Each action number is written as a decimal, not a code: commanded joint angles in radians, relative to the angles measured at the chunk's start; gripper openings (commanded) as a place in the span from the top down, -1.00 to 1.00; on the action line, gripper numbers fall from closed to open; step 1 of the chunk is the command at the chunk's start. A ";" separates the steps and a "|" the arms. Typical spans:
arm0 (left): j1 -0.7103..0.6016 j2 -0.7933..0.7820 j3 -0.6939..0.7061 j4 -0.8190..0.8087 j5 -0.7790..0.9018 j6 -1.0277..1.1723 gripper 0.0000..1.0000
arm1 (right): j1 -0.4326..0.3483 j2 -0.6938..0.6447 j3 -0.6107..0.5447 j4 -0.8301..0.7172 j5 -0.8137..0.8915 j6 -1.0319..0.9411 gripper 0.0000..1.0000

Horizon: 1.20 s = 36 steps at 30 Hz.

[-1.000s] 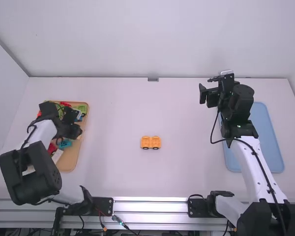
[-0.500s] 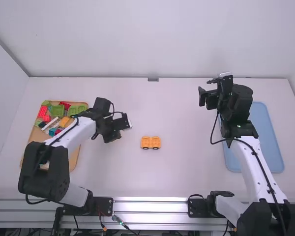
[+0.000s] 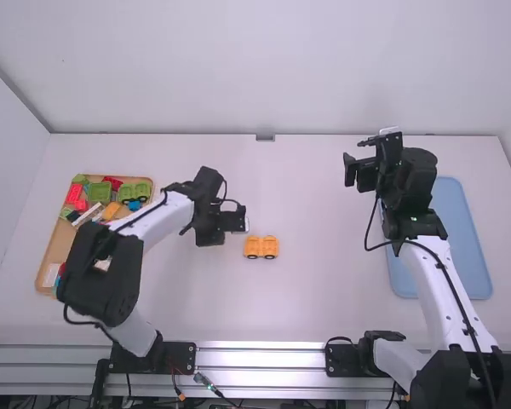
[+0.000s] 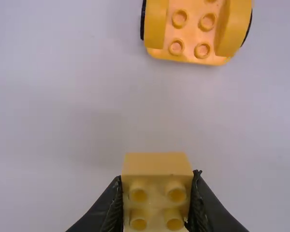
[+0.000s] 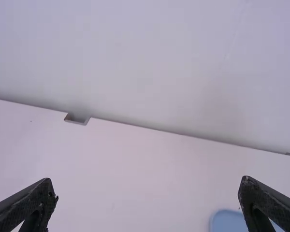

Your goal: Assemble lego blocks to make yellow taxi

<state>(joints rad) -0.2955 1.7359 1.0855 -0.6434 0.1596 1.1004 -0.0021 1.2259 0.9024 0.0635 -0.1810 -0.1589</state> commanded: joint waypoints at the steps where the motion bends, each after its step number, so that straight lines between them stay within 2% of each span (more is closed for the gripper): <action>1: 0.001 0.085 0.099 -0.063 0.019 0.014 0.96 | 0.003 0.005 0.040 -0.001 -0.005 0.004 -0.98; 5: 0.001 0.169 0.163 -0.134 0.042 0.011 0.96 | 0.001 0.005 0.040 0.000 -0.005 0.003 -0.98; 17: -0.026 0.175 0.104 -0.068 0.042 -0.036 0.96 | 0.002 0.005 0.040 0.007 -0.006 0.000 -0.98; 20: -0.026 0.175 0.077 -0.050 0.042 -0.033 0.88 | 0.001 0.005 0.040 0.003 -0.006 0.000 -0.98; 23: -0.026 0.175 0.061 -0.040 0.038 -0.033 0.66 | 0.001 0.005 0.040 0.003 -0.005 0.000 -0.98; 24: -0.026 0.175 0.059 -0.036 0.038 -0.034 0.40 | 0.002 0.005 0.040 0.003 -0.006 0.000 -0.98; 25: -0.026 0.175 0.059 -0.035 0.037 -0.034 0.34 | 0.001 0.005 0.040 0.003 -0.006 0.001 -0.98; 26: -0.026 0.175 0.060 -0.031 0.039 -0.034 0.09 | 0.002 0.005 0.040 0.004 -0.005 0.000 -0.98; 27: -0.025 0.175 0.060 -0.027 0.039 -0.034 -0.07 | 0.001 0.005 0.040 0.003 -0.005 0.000 -0.98; 28: -0.026 0.175 0.060 -0.024 0.038 -0.034 -0.17 | 0.001 0.005 0.040 0.003 -0.005 0.001 -0.98; 29: -0.026 0.175 0.060 -0.021 0.039 -0.034 -0.37 | 0.001 0.005 0.040 0.003 -0.005 0.001 -0.98; 31: -0.026 0.175 0.060 -0.019 0.039 -0.037 -0.55 | 0.004 0.005 0.040 0.003 -0.006 0.001 -0.98; 33: -0.026 0.174 0.060 -0.022 0.033 -0.036 -0.91 | 0.003 0.005 0.040 0.003 -0.006 0.000 -0.98; 34: -0.026 0.170 0.064 -0.038 0.030 -0.030 -0.98 | 0.001 0.005 0.040 0.004 -0.006 0.000 -0.98; 36: -0.026 0.158 0.086 -0.087 0.006 -0.013 -0.98 | 0.002 0.005 0.040 0.007 -0.005 0.001 -0.98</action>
<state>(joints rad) -0.3180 1.9091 1.1542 -0.7223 0.1753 1.0710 -0.0021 1.2259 0.9020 0.0669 -0.1806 -0.1616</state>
